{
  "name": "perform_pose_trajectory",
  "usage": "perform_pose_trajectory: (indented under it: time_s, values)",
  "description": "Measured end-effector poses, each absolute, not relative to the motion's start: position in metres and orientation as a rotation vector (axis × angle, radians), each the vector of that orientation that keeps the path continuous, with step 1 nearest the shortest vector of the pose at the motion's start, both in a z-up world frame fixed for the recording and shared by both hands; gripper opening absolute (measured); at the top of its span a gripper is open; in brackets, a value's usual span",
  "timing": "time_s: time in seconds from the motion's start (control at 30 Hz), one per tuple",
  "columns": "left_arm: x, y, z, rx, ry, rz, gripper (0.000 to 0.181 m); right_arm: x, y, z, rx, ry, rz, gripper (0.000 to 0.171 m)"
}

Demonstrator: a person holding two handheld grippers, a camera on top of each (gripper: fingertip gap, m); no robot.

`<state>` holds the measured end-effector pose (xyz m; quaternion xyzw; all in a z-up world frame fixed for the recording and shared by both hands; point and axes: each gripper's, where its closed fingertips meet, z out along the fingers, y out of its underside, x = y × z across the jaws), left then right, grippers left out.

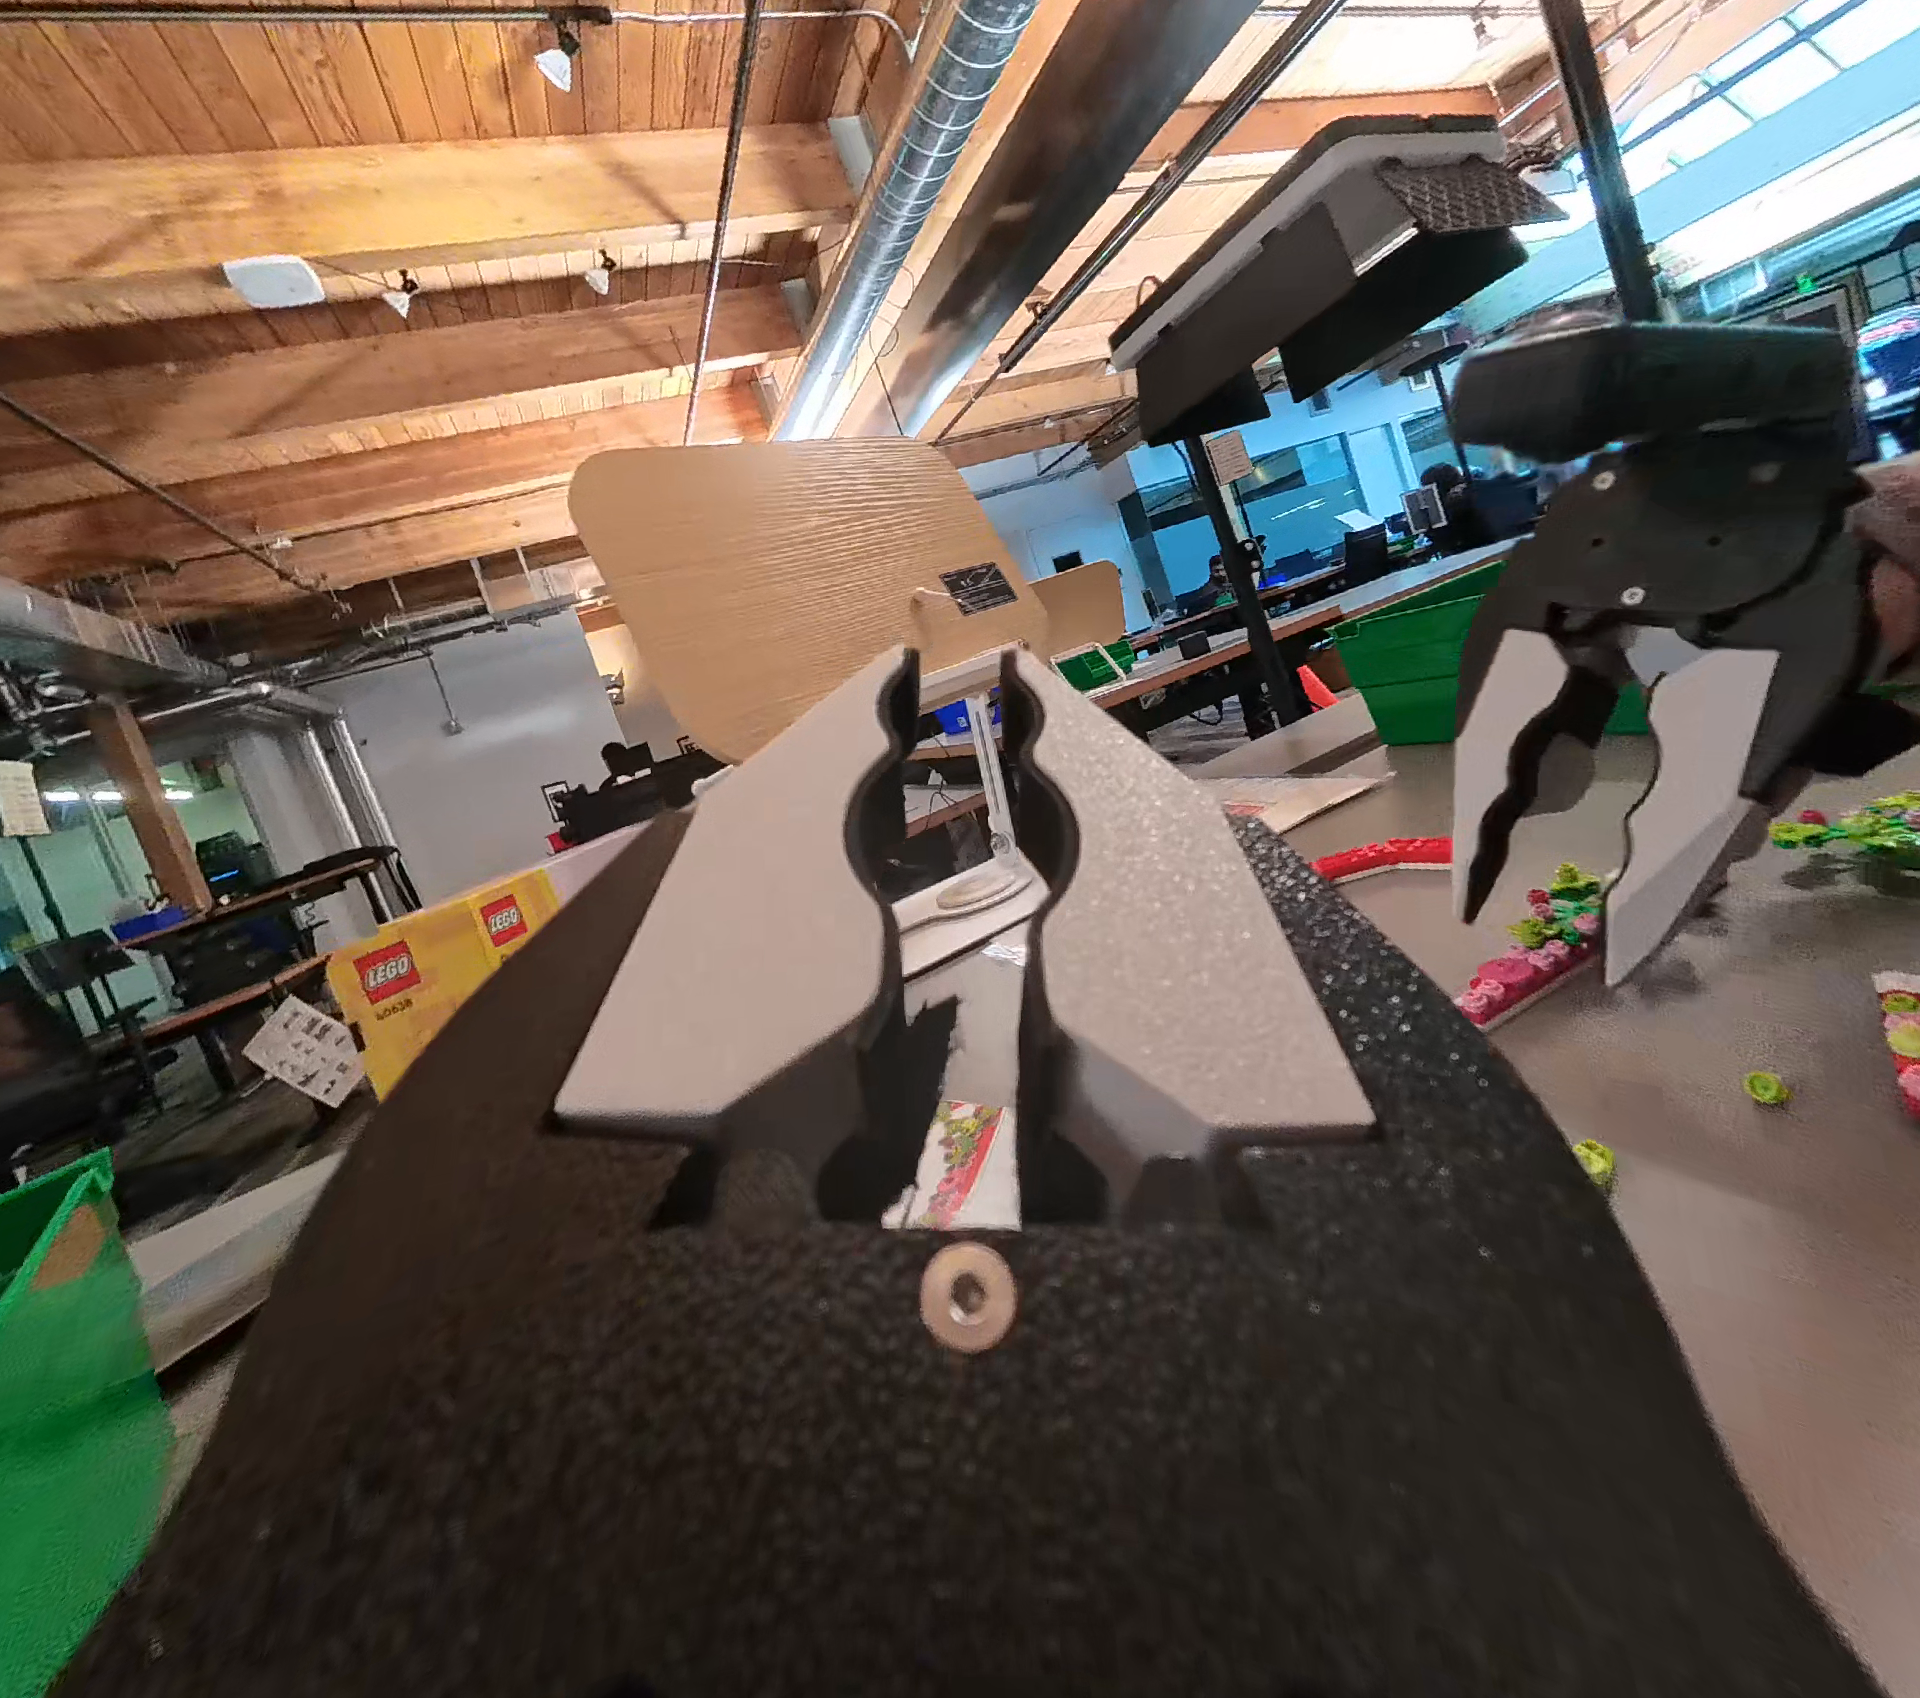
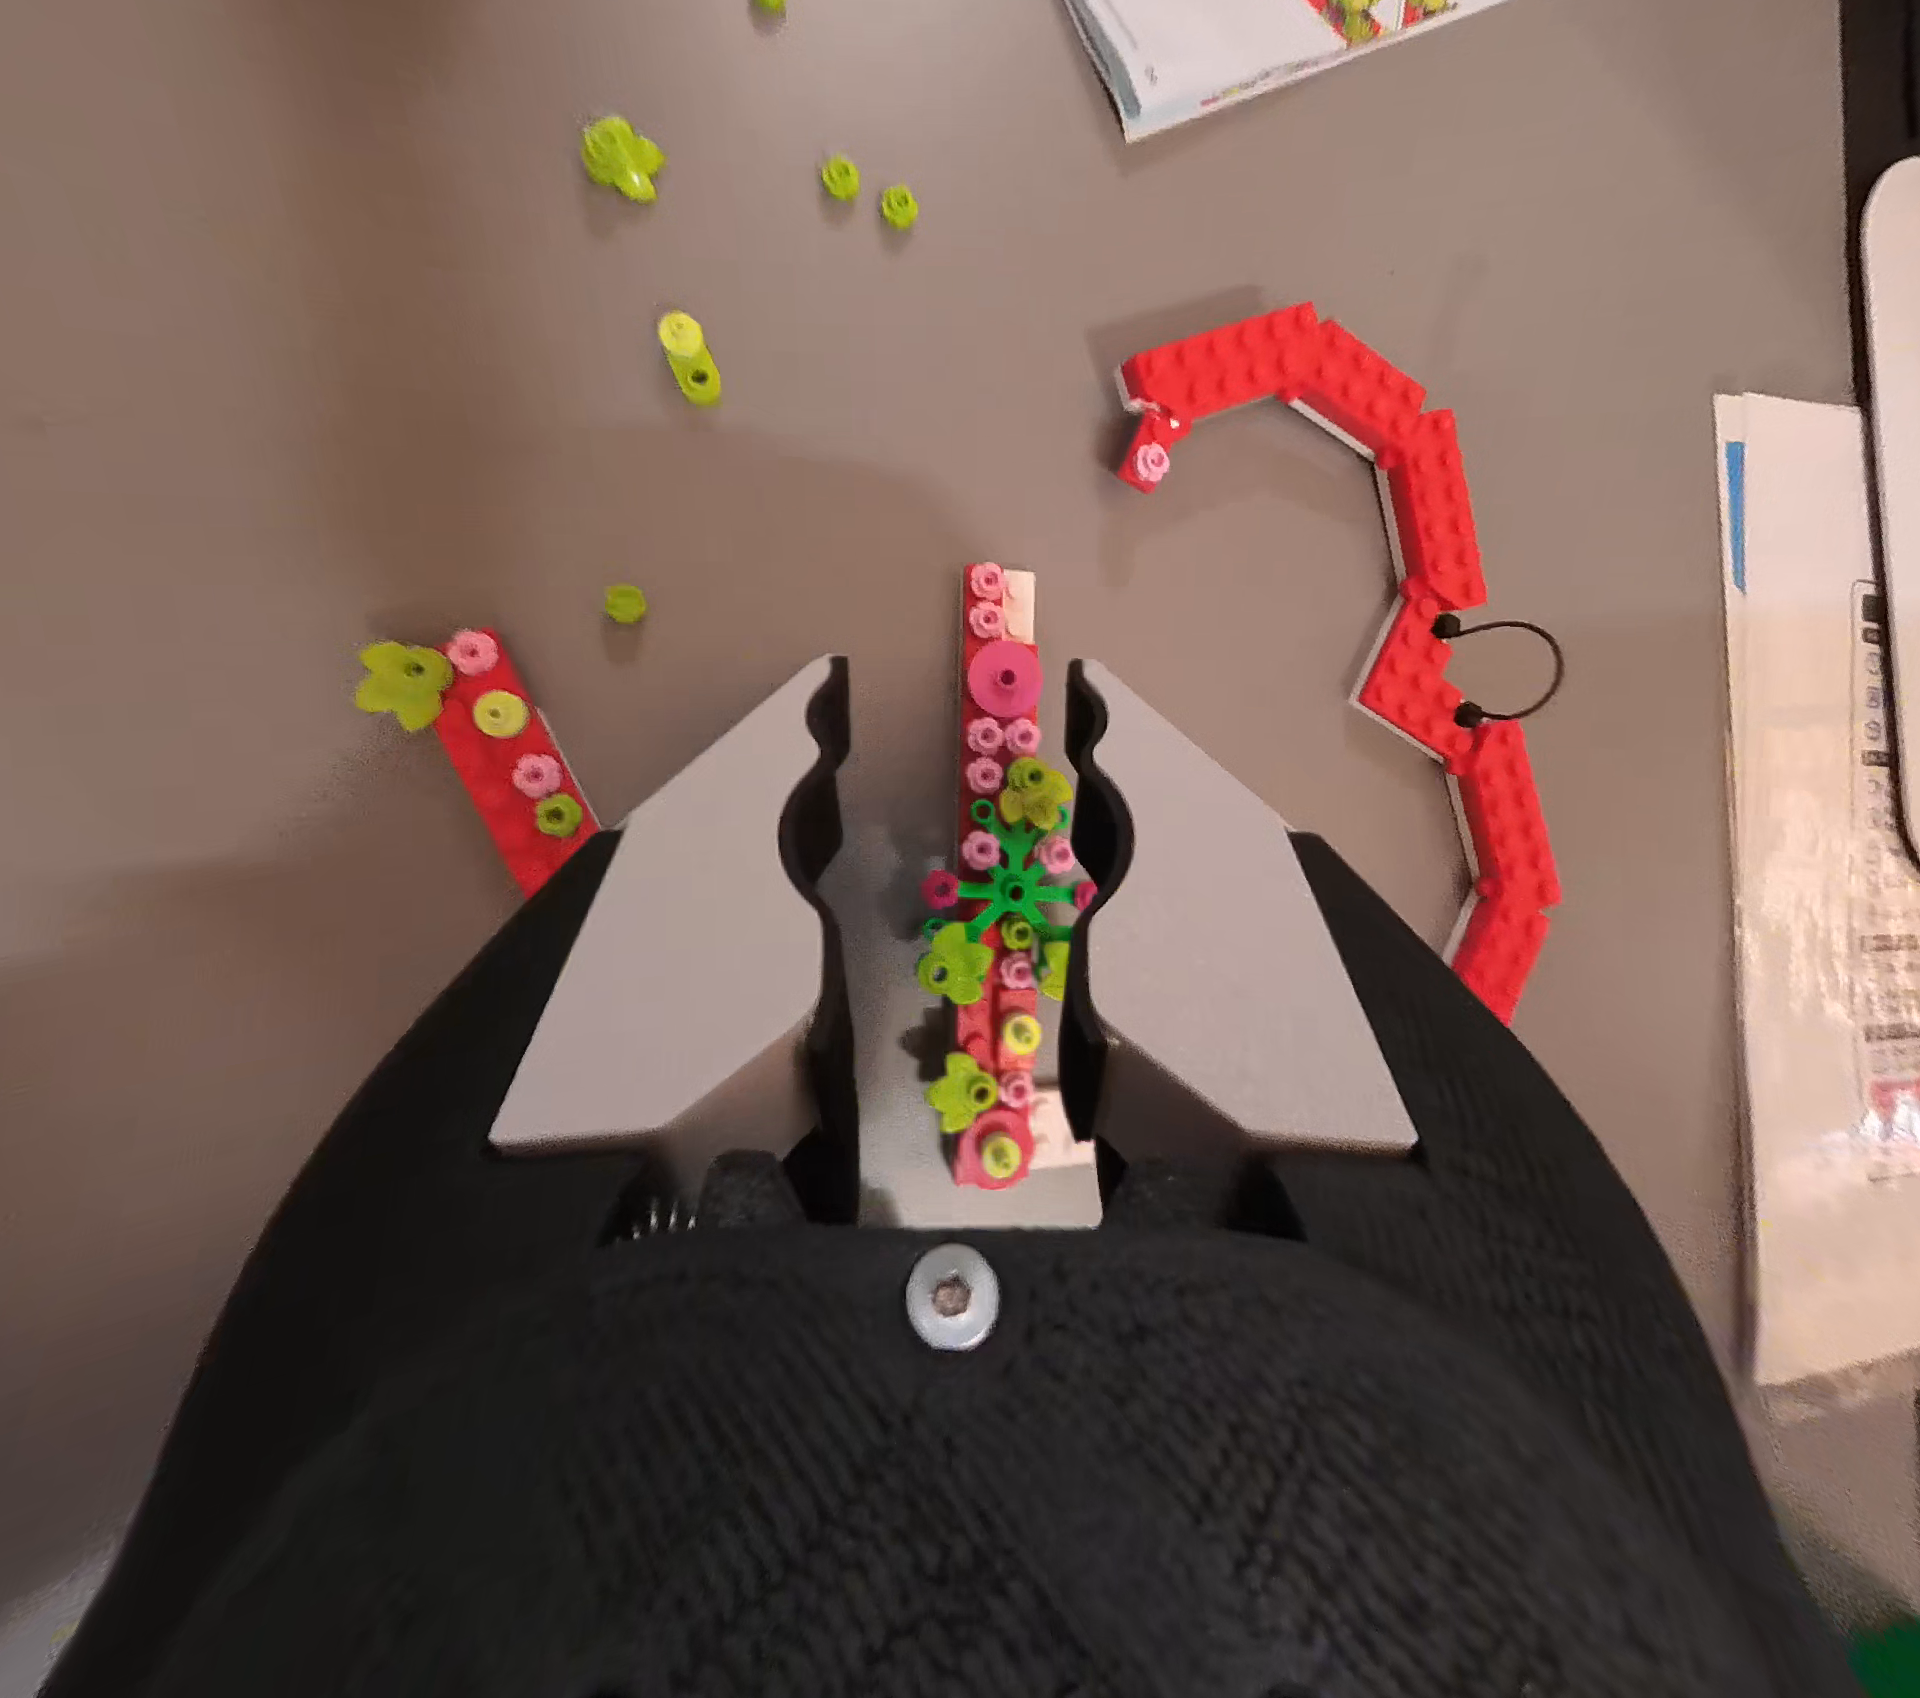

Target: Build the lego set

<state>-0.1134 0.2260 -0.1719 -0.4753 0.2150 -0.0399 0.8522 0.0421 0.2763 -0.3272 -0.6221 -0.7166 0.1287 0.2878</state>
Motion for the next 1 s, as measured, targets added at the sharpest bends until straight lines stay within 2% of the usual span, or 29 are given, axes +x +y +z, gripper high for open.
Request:
perform_pose_trajectory:
  time_s: [0.03, 0.27, 0.6, 0.8, 0.87, 1.0]
  values:
    - [-0.114, 0.226, -0.172, -1.005, 0.449, -0.090, 0.012, 0.042, 0.274, -0.326, -1.668, -1.900, 0.351, 0.041]
    - [-0.110, 0.227, -0.175, -1.009, 0.475, -0.085, 0.012, 0.050, 0.282, -0.336, -1.774, -1.805, 0.367, 0.041]
    - [-0.115, 0.232, -0.178, -1.040, 0.455, -0.108, 0.012, 0.004, 0.309, -0.323, -1.927, -1.451, 0.521, 0.037]
    - [-0.112, 0.232, -0.179, -1.044, 0.470, -0.110, 0.013, -0.025, 0.331, -0.333, -2.179, -1.241, 0.652, 0.049]
    - [-0.110, 0.232, -0.180, -1.045, 0.478, -0.110, 0.012, -0.026, 0.339, -0.339, -2.219, -1.228, 0.590, 0.045]
    - [-0.109, 0.233, -0.181, -1.046, 0.488, -0.104, 0.012, -0.028, 0.339, -0.344, -2.207, -1.287, 0.502, 0.025]
